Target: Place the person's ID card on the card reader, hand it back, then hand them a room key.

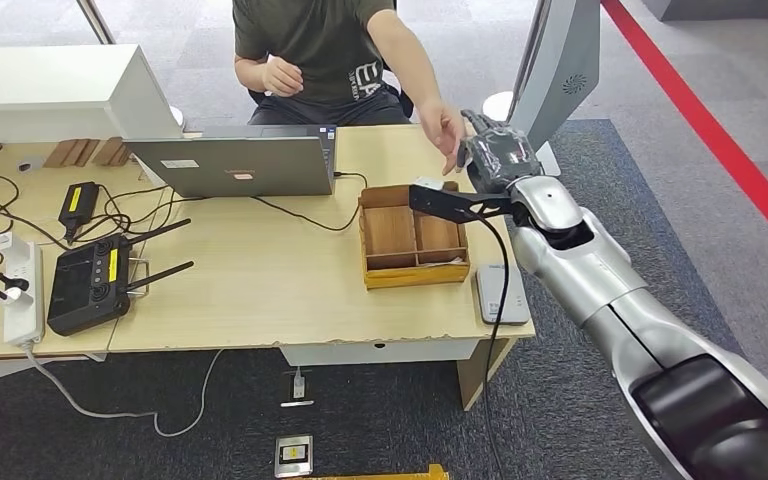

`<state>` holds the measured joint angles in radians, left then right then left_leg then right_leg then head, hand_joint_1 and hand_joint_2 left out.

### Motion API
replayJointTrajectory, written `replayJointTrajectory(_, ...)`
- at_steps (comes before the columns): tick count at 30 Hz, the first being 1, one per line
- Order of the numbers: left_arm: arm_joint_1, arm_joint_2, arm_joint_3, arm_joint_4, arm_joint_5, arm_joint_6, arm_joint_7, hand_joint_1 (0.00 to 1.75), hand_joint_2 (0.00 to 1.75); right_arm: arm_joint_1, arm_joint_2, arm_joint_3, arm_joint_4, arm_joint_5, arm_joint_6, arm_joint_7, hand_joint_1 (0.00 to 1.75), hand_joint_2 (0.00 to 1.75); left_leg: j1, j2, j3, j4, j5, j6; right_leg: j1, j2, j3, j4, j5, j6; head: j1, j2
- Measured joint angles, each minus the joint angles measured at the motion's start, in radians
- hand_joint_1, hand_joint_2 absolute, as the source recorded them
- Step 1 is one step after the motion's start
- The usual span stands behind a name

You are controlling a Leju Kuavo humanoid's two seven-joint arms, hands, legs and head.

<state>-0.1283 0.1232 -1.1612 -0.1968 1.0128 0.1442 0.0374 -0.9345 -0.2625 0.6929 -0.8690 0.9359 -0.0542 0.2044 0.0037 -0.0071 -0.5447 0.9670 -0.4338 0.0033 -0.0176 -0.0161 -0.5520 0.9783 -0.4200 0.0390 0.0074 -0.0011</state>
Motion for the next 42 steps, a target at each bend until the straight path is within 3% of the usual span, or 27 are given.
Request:
replayJointTrajectory(20, 0.002, 0.0, 0.0, 0.0, 0.012, 0.005, 0.011, 0.0, 0.0, -0.018, 0.023, 0.01, 0.078, 0.0, -0.025, -0.011, 1.75, 1.75, 0.0, 0.0, 0.0, 0.0, 0.0, 0.0, 0.0, 0.0, 0.0, 0.0, 0.0, 0.0, 0.0, 0.0)
replayJointTrajectory(21, 0.002, 0.0, 0.0, 0.0, 0.012, 0.007, 0.012, 0.0, 0.0, -0.018, 0.023, 0.01, 0.081, 0.0, -0.028, -0.01, 1.32, 1.75, 0.0, 0.0, 0.0, 0.0, 0.0, 0.0, 0.0, 0.0, 0.0, 0.0, 0.0, 0.0, 0.0, 0.0)
replayJointTrajectory(24, 0.003, 0.0, 0.0, 0.0, 0.012, 0.011, 0.016, 0.0, 0.0, -0.019, 0.021, 0.01, 0.085, 0.006, -0.036, -0.007, 0.01, 0.44, 0.0, 0.0, 0.0, 0.0, 0.0, 0.0, 0.0, 0.0, -0.001, 0.0, 0.0, 0.0, 0.0, 0.0)
replayJointTrajectory(25, 0.003, 0.0, 0.0, 0.0, 0.012, 0.012, 0.018, 0.0, 0.0, -0.019, 0.021, 0.01, 0.085, 0.01, -0.041, -0.006, 0.0, 0.0, 0.0, 0.0, 0.0, 0.0, 0.0, 0.0, 0.0, 0.0, -0.001, 0.0, 0.0, 0.0, 0.0, 0.0)
replayJointTrajectory(31, 0.004, 0.0, 0.0, 0.0, 0.013, 0.013, 0.034, 0.0, 0.0, -0.018, 0.019, 0.009, 0.084, 0.039, -0.073, -0.018, 0.0, 0.0, 0.0, 0.0, 0.0, 0.0, 0.0, 0.0, 0.0, 0.0, 0.0, 0.0, 0.0, 0.0, 0.0, 0.0)
replayJointTrajectory(42, 0.005, 0.0, 0.0, 0.0, 0.013, 0.012, 0.028, 0.0, 0.0, -0.018, -0.009, -0.008, 0.039, 0.084, -0.036, 0.011, 0.0, 0.0, 0.0, 0.0, 0.0, 0.0, 0.0, 0.0, 0.0, 0.0, -0.001, 0.0, 0.0, 0.0, 0.0, 0.0)
